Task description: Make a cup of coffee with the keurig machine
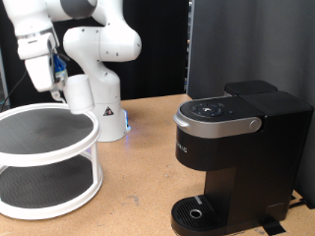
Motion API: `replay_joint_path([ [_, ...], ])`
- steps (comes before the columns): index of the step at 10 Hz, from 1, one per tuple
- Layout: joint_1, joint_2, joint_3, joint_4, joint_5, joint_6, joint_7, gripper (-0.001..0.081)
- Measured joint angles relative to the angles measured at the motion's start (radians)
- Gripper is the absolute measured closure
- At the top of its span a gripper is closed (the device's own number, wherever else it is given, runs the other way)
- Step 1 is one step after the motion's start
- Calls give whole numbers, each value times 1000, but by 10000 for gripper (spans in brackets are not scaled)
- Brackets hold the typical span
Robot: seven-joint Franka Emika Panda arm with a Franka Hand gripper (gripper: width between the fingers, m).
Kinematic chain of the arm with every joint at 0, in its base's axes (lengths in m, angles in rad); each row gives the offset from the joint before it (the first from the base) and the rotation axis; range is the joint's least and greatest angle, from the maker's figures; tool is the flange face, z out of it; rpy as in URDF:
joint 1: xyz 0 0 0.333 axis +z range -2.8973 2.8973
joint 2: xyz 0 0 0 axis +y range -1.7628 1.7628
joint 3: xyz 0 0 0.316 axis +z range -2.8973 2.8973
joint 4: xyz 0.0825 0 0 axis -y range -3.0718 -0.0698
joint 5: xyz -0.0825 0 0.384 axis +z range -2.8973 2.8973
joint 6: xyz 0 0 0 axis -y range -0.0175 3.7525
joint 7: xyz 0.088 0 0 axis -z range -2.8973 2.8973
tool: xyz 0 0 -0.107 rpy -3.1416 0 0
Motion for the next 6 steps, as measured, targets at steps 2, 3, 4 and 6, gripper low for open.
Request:
replay_joint_path([
  [2, 3, -35, 37, 30, 17, -74, 34, 734],
  [3, 6, -48, 51, 45, 20, -103, 39, 734],
  [4, 10, -60, 66, 57, 13, -120, 28, 734],
  [6, 11, -69, 76, 60, 8, -127, 27, 734],
])
